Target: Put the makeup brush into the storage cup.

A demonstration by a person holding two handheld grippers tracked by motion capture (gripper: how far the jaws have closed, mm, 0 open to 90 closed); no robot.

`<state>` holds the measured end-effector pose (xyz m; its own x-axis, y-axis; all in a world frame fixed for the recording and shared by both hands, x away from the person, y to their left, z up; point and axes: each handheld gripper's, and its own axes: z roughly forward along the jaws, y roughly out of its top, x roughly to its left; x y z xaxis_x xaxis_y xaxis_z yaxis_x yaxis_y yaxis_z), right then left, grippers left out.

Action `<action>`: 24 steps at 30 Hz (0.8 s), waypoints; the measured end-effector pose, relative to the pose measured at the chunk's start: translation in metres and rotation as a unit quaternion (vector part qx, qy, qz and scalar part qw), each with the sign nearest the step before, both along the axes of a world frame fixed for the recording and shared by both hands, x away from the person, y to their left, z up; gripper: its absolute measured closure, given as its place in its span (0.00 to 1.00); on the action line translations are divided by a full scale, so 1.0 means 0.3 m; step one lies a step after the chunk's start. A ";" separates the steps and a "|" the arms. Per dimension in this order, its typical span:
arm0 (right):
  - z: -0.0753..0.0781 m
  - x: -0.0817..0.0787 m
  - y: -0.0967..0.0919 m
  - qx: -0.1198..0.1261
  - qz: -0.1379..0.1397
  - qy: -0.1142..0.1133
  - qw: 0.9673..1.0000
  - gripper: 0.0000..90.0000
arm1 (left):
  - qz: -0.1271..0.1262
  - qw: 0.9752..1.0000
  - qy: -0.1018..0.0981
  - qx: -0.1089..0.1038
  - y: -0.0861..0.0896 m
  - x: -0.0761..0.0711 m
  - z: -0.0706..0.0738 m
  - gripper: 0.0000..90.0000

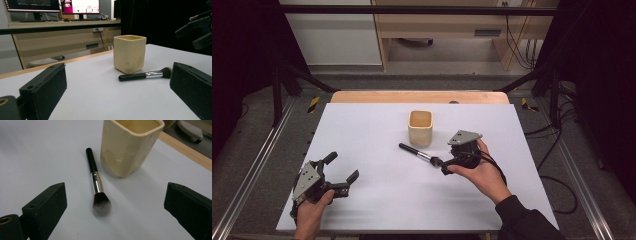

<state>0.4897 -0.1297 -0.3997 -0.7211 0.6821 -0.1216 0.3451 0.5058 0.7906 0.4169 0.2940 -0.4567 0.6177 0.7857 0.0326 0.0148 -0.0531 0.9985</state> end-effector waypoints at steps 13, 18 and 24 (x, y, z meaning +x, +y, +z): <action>-0.047 0.082 0.101 -0.037 0.021 0.042 0.998 0.06 | -0.005 1.000 0.002 0.005 -0.002 -0.003 -0.006 0.01; -0.071 0.102 0.115 -0.046 0.021 0.053 0.997 0.06 | -0.006 1.000 0.002 0.005 -0.007 -0.005 -0.004 0.01; -0.078 0.111 0.132 -0.044 0.024 0.051 0.997 0.06 | -0.008 1.000 0.005 0.010 -0.012 -0.001 -0.008 0.01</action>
<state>0.5229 -0.0902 -0.4230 -0.7641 0.6366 -0.1046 0.3951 0.5900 0.7041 0.4165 0.2904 -0.4592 0.6311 0.7746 0.0414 0.0238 -0.0726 0.9971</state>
